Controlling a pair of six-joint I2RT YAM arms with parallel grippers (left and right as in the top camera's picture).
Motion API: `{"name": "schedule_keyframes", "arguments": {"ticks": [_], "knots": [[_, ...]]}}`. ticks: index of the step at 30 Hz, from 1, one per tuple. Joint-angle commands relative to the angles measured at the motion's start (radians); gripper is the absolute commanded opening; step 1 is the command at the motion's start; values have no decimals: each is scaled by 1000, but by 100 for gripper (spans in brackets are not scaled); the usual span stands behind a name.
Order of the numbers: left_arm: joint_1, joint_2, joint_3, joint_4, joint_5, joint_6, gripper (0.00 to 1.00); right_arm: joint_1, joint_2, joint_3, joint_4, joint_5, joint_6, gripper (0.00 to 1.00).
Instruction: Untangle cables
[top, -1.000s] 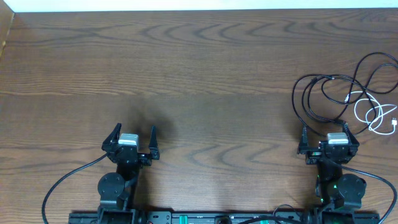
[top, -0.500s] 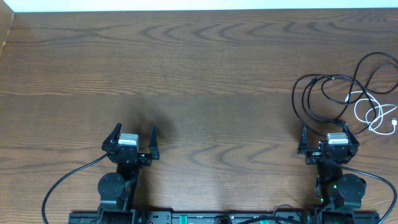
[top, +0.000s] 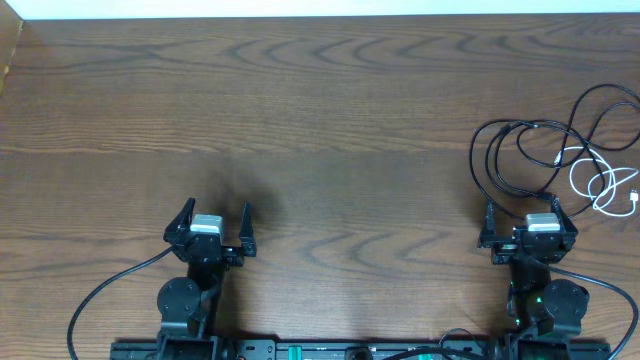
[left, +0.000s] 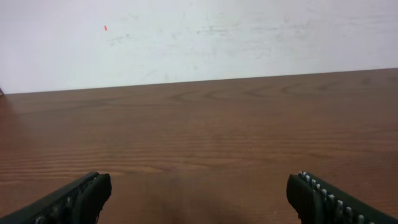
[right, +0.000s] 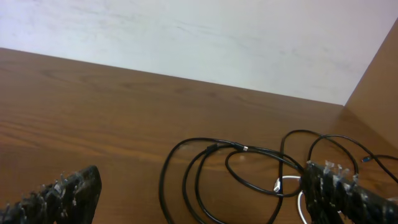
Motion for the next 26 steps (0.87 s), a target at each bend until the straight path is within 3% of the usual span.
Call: {"name": "schedule_keyframes", "arguments": {"ticks": [1,26], "knots": [[4,-6,-9,-45,34,9,95,7,-6,-2,-4,-3,0,99],[4,-6,-9,-45,34,9,95,7,-6,-2,-4,-3,0,99]]}}
